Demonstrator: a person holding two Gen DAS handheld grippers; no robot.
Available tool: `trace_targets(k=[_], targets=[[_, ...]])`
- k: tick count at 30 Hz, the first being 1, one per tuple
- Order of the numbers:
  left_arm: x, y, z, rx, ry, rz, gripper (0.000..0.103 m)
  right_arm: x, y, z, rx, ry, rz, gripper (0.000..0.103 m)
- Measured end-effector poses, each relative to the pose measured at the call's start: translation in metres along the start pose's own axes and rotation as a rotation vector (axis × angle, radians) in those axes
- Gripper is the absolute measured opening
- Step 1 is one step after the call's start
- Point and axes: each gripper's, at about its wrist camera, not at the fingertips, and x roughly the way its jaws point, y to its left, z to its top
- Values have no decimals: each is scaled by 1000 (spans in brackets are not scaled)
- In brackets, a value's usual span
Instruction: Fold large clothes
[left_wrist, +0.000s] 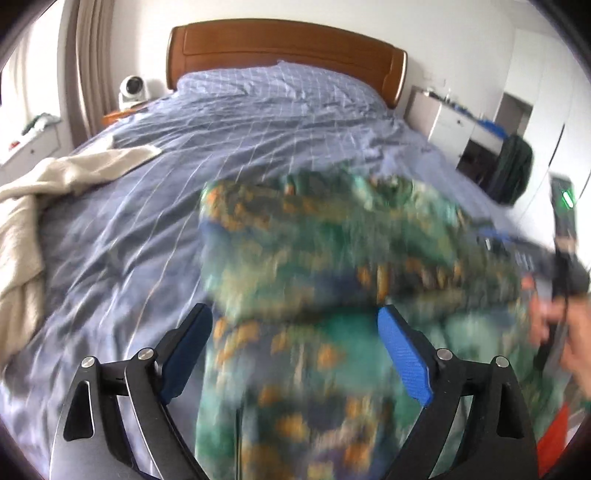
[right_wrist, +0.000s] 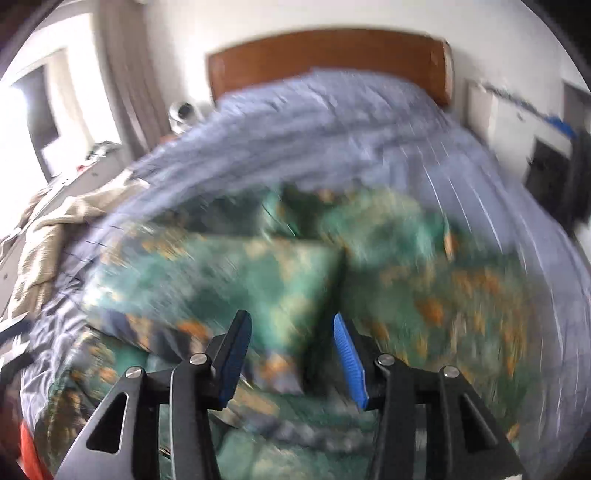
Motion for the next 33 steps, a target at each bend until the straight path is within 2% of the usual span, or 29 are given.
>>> trace_targets(k=[2,3,4,5,7,8,10,13,15,19,21,23,27,29,33], targets=[[31,3,19,-21,16,20,91,10,8,10,-39,14,45,48],[49,4,24,-34,32,32,84,21,10,12,-43,42,67,48],[70,6,25,-45,63,46,76,31,10,12,-44,64,72,48],[86,8,23,-54,94,56,72,46,10,9,-45,98,64,48],[132,17,7,-77,209,81,63,76,2,-8,-17,199,55,47],[142,18,0,-72,218,87,63,91,-3,-19,7,233,61,47],[144,16,-7,-59,191,99,63,94,-5,-26,25,208,74,47],[138,12,-6,-32,196,110,63,91,-7,-30,34,196,70,47],[124,9,6,-24,189,111,62,89,-7,-30,35,195,71,47],[105,10,50,-52,93,51,66,92,-9,-35,42,179,72,47],[118,11,69,-74,89,41,66,91,-8,-37,43,167,73,47],[144,17,82,-102,114,63,66,87,-9,-40,46,161,73,47],[208,42,73,-188,226,101,68,88,-12,-39,57,159,87,47],[217,44,62,-184,221,98,69,89,-13,-40,59,157,92,47],[208,36,68,-143,216,129,70,90,-12,-41,54,148,89,47]])
